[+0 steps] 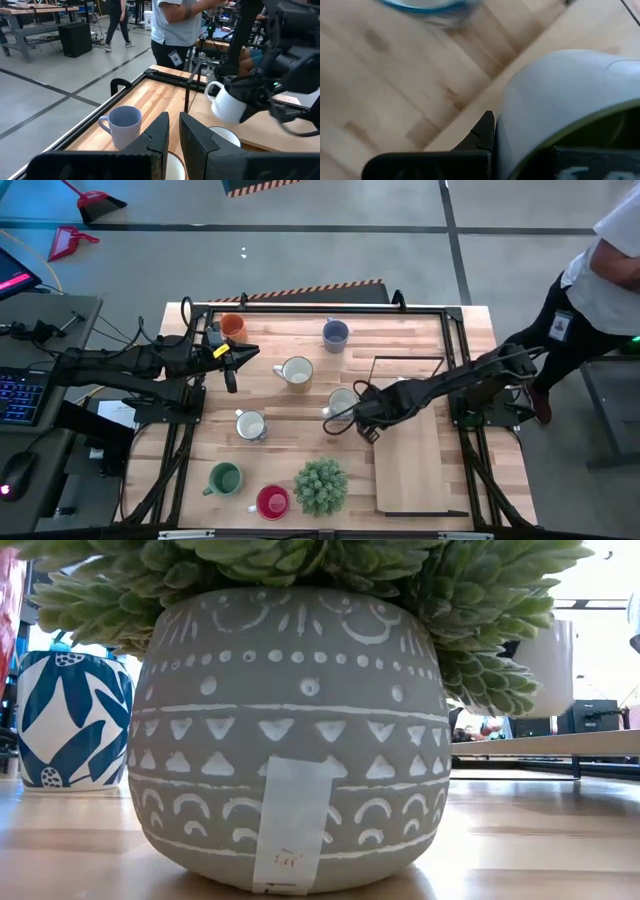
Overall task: Place coffee mugs
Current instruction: Put the dark green mug on the shelf
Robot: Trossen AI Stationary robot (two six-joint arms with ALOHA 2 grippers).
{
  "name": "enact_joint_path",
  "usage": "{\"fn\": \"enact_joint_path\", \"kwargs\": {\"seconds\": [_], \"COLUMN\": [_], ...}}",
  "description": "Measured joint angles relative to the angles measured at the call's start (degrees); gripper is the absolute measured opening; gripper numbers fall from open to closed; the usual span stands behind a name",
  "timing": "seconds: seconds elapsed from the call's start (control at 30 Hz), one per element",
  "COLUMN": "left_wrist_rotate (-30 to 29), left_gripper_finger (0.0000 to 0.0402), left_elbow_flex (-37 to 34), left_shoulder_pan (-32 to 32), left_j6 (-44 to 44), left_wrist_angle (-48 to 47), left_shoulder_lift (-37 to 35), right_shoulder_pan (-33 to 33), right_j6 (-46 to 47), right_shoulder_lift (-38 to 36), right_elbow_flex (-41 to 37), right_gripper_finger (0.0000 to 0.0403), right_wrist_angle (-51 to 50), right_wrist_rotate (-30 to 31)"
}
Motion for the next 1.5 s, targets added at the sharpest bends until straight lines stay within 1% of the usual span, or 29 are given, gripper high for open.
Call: {"fn": "enact_joint_path", "kwargs": {"seconds": [0.17,0.27,0.47,0.57,0.63,0.7,1.0,1.1,1.33,1.5], "left_wrist_rotate": [0.01,0.01,0.01,0.01,0.01,0.01,0.01,0.01,0.01,0.02], "left_gripper_finger": [0.0035,0.0035,0.0035,0.0035,0.0035,0.0035,0.0035,0.0035,0.0035,0.0035], "left_elbow_flex": [0.00,0.00,0.00,0.00,0.00,0.00,0.00,0.00,0.00,0.00], "left_shoulder_pan": [0.00,0.00,-0.01,0.00,-0.01,0.00,0.00,0.00,0.00,0.00], "left_j6": [0.00,0.00,0.00,0.00,0.01,0.02,0.01,0.00,0.01,0.01], "left_wrist_angle": [-0.02,-0.01,-0.02,-0.02,-0.02,-0.02,-0.02,-0.02,-0.03,-0.03], "left_shoulder_lift": [0.00,0.00,0.00,0.00,0.00,0.00,0.00,0.00,0.00,0.00], "right_shoulder_pan": [-3.79,-5.91,-10.13,-11.45,-11.85,-12.07,-13.38,-13.36,-13.38,-13.36], "right_j6": [-2.95,-5.24,-8.34,-9.78,-10.68,-11.58,-11.78,-11.36,-9.26,-9.28], "right_shoulder_lift": [0.00,-0.11,-0.31,-0.31,-0.31,-0.31,-0.31,-0.33,-0.35,-0.37], "right_elbow_flex": [-3.94,-4.58,-4.62,-4.64,-4.64,-4.64,-4.64,-4.64,-4.64,-4.62], "right_gripper_finger": [0.0000,0.0000,0.0000,0.0000,0.0000,0.0000,0.0000,0.0000,0.0001,0.0022], "right_wrist_angle": [6.20,7.76,7.41,6.91,7.55,7.34,7.53,7.60,7.59,7.59], "right_wrist_rotate": [-2.17,-1.68,-0.40,-0.93,-1.66,-1.08,-1.78,-3.46,-3.02,-3.01]}}
